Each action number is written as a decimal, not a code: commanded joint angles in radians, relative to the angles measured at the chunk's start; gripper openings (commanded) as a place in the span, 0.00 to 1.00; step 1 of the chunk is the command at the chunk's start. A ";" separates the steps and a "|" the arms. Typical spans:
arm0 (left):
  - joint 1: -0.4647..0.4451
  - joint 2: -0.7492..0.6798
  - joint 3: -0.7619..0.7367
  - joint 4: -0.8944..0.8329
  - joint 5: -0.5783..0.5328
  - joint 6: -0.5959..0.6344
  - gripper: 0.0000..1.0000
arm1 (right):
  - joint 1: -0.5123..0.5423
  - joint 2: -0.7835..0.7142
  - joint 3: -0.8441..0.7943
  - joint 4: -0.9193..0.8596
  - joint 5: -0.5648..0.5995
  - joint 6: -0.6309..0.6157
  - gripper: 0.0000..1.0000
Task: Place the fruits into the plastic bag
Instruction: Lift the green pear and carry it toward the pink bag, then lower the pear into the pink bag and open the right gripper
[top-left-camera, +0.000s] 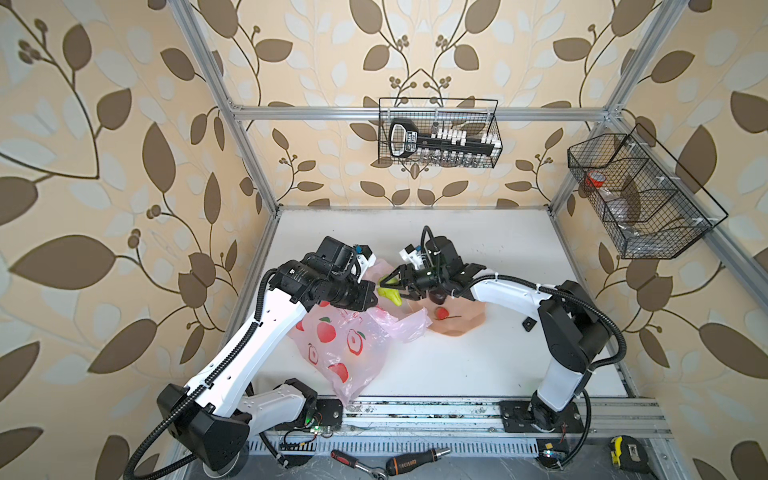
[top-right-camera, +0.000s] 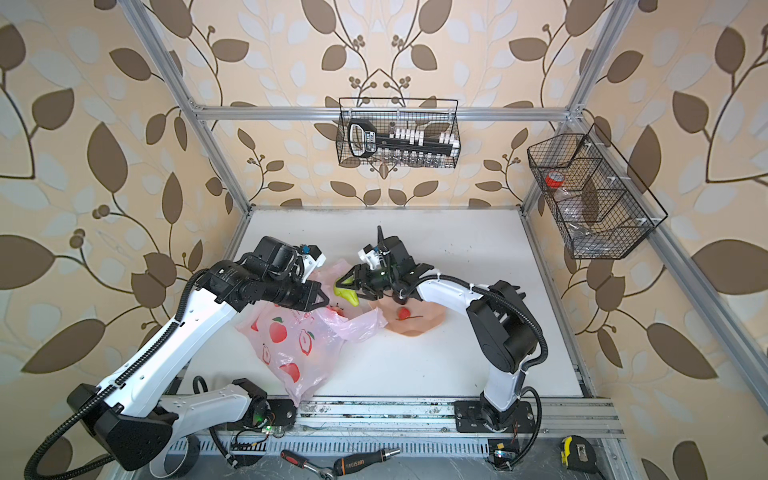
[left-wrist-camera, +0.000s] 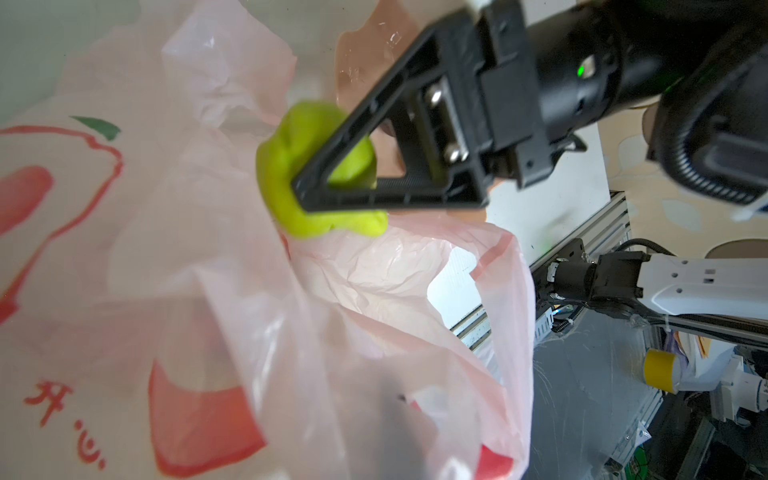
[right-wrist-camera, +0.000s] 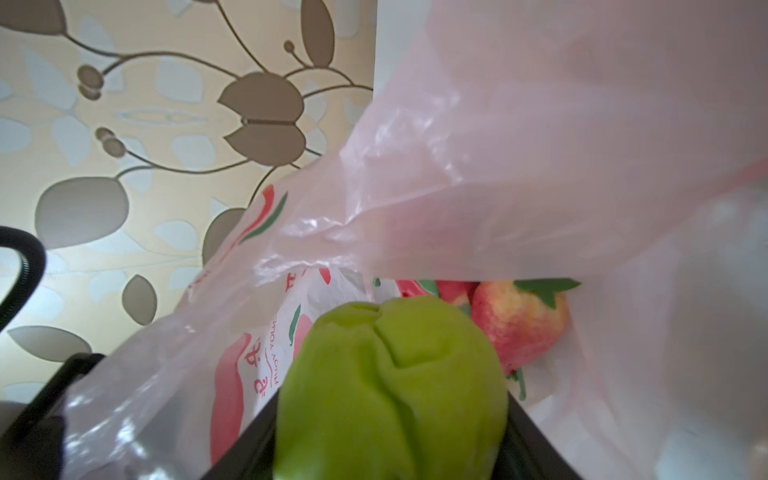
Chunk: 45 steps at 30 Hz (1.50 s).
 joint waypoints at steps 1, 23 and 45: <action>0.004 0.003 0.043 0.004 -0.024 0.019 0.00 | 0.057 0.033 0.031 0.087 -0.021 0.075 0.47; 0.004 0.031 0.064 0.011 -0.040 0.043 0.00 | 0.224 0.156 0.093 0.187 -0.134 0.166 0.90; 0.006 0.009 0.041 0.002 -0.070 0.046 0.00 | 0.092 -0.029 0.019 -0.063 -0.063 -0.006 1.00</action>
